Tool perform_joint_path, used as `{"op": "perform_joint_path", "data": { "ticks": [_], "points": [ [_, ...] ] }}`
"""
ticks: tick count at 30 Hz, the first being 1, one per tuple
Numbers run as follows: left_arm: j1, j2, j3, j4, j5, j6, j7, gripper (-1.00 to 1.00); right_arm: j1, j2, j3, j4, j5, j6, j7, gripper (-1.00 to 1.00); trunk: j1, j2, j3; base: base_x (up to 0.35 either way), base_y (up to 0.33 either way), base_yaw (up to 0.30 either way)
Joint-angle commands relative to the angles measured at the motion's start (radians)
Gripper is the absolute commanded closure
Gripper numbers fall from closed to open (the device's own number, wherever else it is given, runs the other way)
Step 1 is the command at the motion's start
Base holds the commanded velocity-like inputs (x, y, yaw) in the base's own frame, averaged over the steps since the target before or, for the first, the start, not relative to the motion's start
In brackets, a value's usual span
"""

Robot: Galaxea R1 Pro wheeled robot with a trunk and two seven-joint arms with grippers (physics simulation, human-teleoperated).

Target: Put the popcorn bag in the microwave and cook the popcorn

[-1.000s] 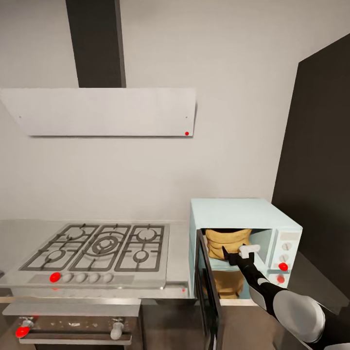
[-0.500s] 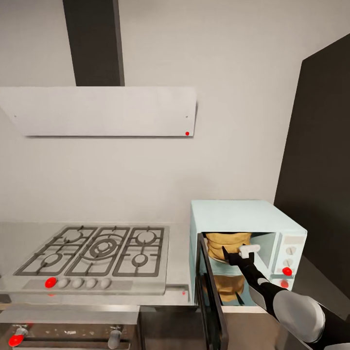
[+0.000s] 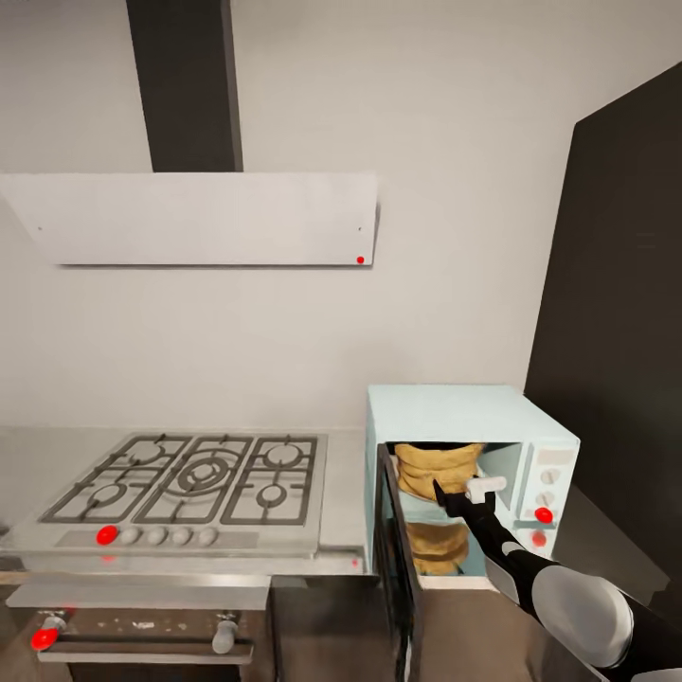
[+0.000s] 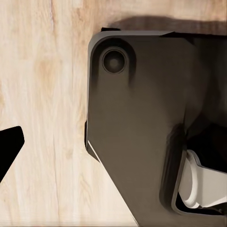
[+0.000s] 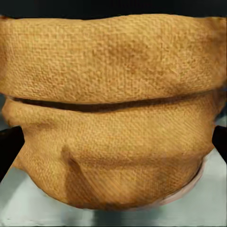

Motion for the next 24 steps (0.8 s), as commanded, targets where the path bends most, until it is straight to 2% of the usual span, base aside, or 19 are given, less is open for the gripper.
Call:
{"op": "perform_joint_path", "data": {
  "ticks": [1, 24],
  "points": [
    [0.0, 0.0, 0.006, -0.001, 0.0, 0.001, 0.003, -1.0, -0.001, -0.001, -0.006, 0.003, -0.006, -0.004, 0.009, -1.0, 0.0, -0.001, 0.0, -0.322, -0.07, 0.0],
    [0.0, 0.0, 0.006, -0.001, 0.0, 0.001, 0.003, -1.0, -0.001, -0.003, -0.006, 0.003, -0.006, -0.003, 0.009, -1.0, 0.0, -0.001, 0.0, -0.331, -0.004, 0.0]
  ]
}}
